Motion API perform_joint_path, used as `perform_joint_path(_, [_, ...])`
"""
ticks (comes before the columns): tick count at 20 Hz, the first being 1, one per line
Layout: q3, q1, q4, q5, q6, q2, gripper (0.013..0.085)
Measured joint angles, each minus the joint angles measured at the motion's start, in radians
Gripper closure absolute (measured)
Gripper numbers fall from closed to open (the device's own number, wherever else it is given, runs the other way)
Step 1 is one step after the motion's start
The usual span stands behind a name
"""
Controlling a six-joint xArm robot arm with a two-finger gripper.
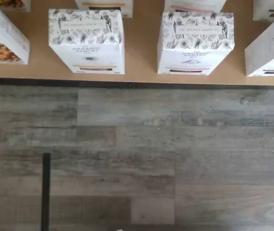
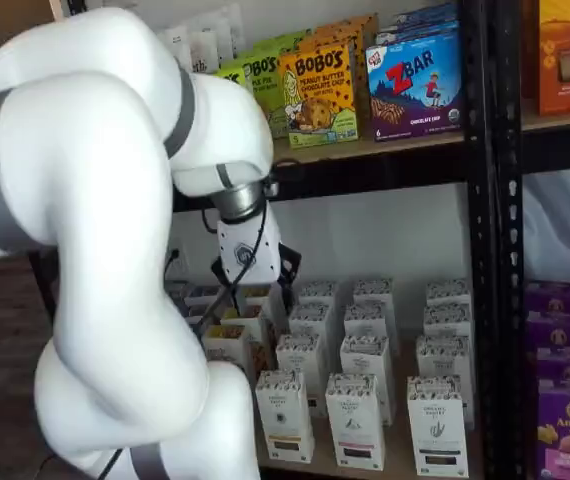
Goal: Pick up the white box with a yellow strip in the middle, on the bottom shelf, the fourth box from the left
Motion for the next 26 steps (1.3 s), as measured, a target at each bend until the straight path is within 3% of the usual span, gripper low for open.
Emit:
perform_joint_path(8, [0.020, 0.010, -0.071, -0.196, 0.065, 0.182, 0.0130])
perform_joint_path(12, [0.007, 0.022, -0.054, -0.306, 0.070, 0.308, 0.0130])
perform_joint_path(21, [-0.078, 0.050, -0.094, -0.489, 0.139, 0.566, 0.0130])
perform_joint_path(26, [-0.153, 0.061, -0.010, -0.591, 0.074, 0.723, 0.0130])
